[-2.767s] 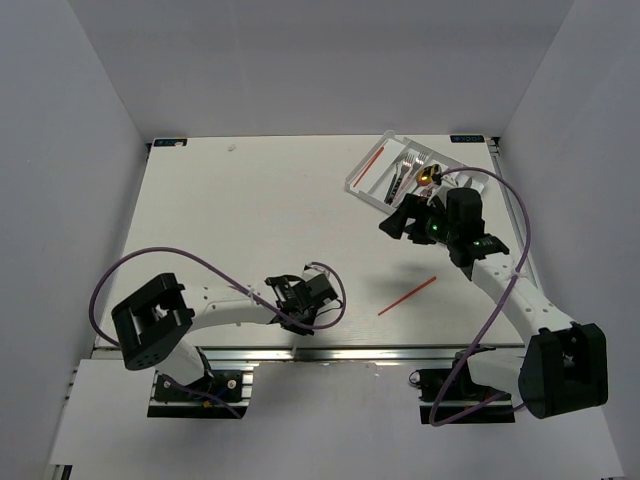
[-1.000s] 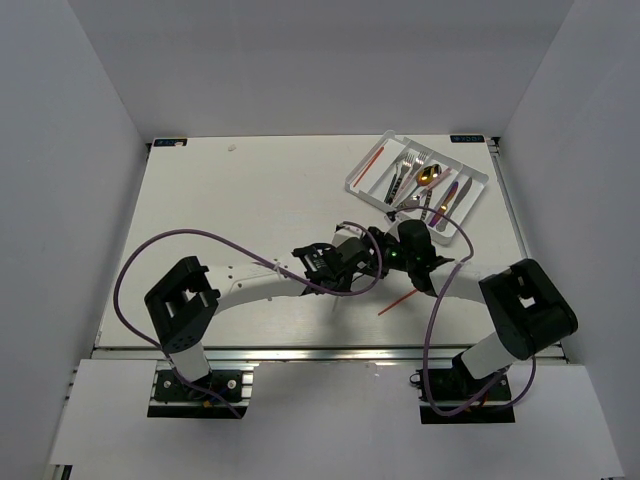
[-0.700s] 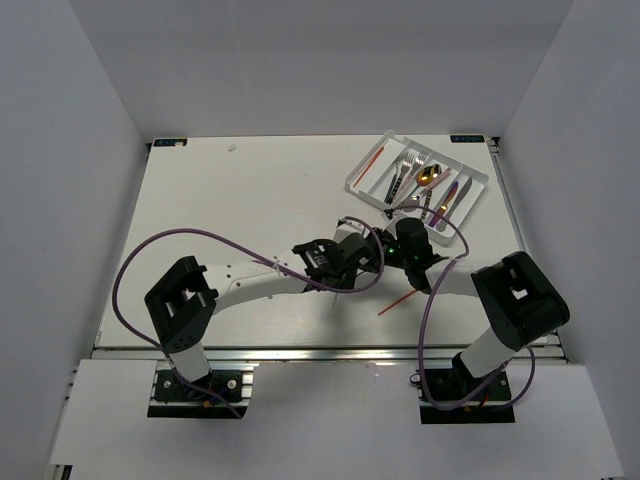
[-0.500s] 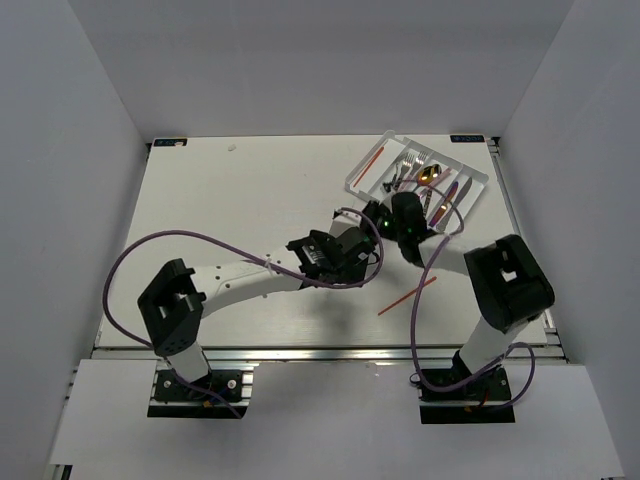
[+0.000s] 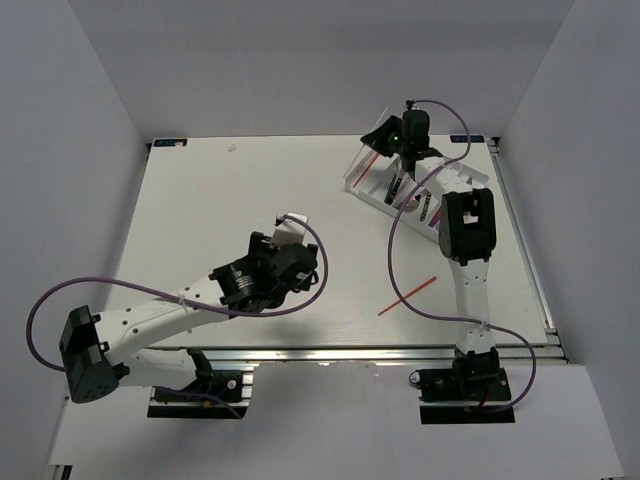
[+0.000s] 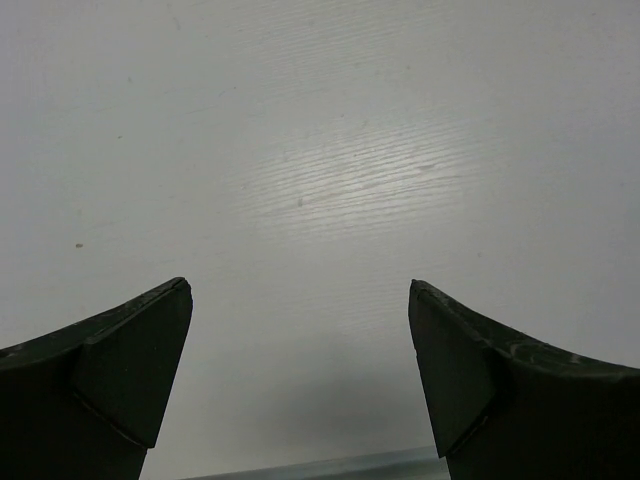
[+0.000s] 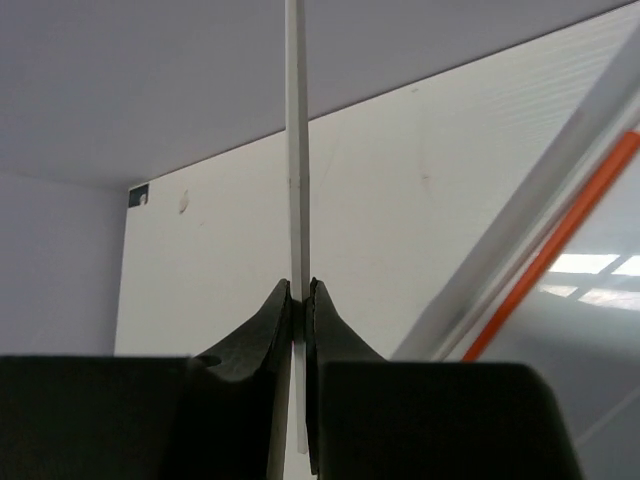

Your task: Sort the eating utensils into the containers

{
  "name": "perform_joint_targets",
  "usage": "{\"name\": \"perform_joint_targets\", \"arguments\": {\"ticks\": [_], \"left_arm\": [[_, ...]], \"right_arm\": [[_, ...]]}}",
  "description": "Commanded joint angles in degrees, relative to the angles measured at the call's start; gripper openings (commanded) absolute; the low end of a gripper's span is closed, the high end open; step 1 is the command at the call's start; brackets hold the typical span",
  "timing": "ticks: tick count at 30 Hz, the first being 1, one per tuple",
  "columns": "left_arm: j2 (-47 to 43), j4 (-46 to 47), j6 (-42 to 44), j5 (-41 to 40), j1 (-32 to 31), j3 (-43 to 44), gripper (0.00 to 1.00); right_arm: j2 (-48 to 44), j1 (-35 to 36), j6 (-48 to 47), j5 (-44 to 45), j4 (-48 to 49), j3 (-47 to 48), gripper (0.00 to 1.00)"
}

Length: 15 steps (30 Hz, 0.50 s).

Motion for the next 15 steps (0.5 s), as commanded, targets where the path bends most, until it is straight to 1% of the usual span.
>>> {"name": "perform_joint_targets", "arguments": {"ticks": [1,4,7,11,12,13,15], "left_arm": [[-4.57,5.55,1.68,-2.94,0.32,-5.61,0.98],[-6.25,7.49,1.59,-2.76,0.32,-7.83,0.98],[-6.34,7.4,1.41,-2.41,0.32,-7.39,0.98],[-5.12,7.49,1.68,-2.15,0.32,-6.61,0.98],[-4.77,7.57,1.68,-1.97,0.32,-6.6,0.98],[-4.5,7.58,1.68,-1.8,0.32,-6.52,0.98],[-3.45,7.49,1.59,-1.1,0.32,-6.25,0.98]], "right_arm": [[2.45,-2.14,-2.3,0.46,-3.66,6.55,0.0],[3.25,-3.54,-2.12,-0.6,-1.64,7.16,0.0],[3.6,-3.9,-3.17,-0.95,-1.9,7.34,0.0],[3.34,-4.07,-5.2,0.89,-2.16,5.68,0.0],[3.51,-4.16,-5.37,0.98,-2.16,5.5,0.05],[3.6,-4.25,-5.46,0.9,-2.42,5.41,0.27],[3.86,-4.42,-5.81,1.33,-3.3,6.2,0.45]]}}
